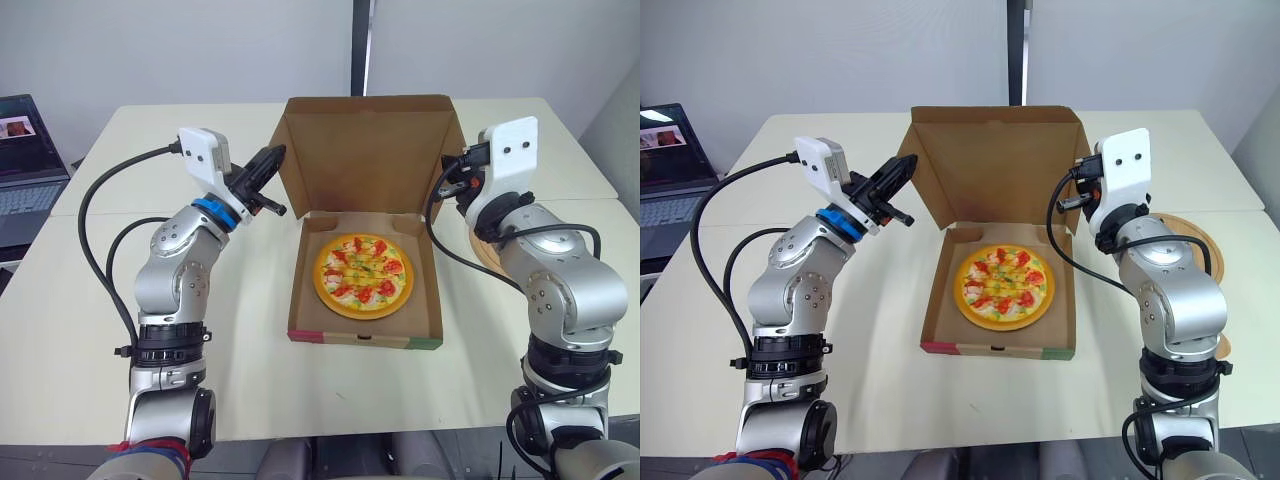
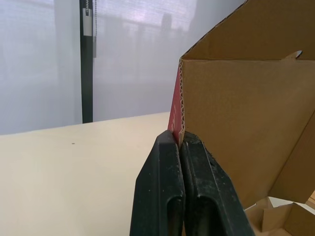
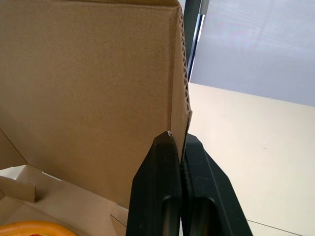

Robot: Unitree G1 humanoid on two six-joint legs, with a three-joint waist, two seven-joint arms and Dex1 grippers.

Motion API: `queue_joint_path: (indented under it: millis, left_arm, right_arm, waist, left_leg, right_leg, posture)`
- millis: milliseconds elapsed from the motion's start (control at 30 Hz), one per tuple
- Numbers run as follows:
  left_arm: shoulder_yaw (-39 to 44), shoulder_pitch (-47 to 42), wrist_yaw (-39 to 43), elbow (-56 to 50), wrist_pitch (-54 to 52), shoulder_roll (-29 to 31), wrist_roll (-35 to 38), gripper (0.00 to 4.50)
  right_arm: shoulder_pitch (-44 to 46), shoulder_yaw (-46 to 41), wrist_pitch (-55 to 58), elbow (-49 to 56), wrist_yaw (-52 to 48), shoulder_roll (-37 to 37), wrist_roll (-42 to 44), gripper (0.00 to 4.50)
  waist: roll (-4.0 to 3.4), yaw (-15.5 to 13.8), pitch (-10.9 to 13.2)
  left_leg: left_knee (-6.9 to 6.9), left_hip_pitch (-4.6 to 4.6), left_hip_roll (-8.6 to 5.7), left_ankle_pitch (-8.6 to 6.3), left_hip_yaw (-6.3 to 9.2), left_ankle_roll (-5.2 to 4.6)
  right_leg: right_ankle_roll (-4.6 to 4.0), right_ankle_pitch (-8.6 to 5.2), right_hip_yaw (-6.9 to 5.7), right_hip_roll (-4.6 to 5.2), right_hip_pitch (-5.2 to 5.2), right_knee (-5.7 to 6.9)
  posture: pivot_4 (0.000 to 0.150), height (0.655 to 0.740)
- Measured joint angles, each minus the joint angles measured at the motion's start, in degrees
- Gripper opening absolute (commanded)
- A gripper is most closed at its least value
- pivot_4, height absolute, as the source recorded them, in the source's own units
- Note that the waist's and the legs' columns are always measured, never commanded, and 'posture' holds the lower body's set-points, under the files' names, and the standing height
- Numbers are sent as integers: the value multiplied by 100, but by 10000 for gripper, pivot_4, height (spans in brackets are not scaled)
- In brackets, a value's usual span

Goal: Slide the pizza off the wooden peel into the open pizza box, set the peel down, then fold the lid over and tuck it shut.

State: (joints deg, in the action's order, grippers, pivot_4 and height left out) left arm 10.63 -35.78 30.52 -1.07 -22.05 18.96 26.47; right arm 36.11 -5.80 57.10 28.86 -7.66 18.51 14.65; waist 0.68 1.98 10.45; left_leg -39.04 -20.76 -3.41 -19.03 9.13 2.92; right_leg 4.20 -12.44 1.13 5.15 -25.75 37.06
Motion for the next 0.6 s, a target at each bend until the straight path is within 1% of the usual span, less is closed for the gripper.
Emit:
queue_joint_path:
  millis: [167,400,600]
  left_arm:
    - [-124,-204,-302,-219,-384,-27,-9,63]
    - [-135,-299,-814,-722,-1048,-215,22,63]
    - [-26,-235,-1118,-1258,-1618,-426,336,63]
  right_arm:
    - [61,-128,112,-22,27,-99,6,0]
    - [232,-256,428,-41,31,-113,7,0]
    - [243,-388,801,286,107,-252,7,0]
  waist:
    - [0,-6,0]
    - [0,-7,0]
    - [0,-11,0]
  left_leg:
    - [-1,-1,-1,0,0,0]
    - [-1,-1,-1,1,0,1]
    - [-1,-1,0,0,0,1]
  right_leg:
    - [0,0,1,0,0,1]
    - [0,0,0,0,0,1]
    - [0,0,0,1,0,2]
  posture:
    - [1500,7400]
    - [1500,7400]
    - [1500,7400]
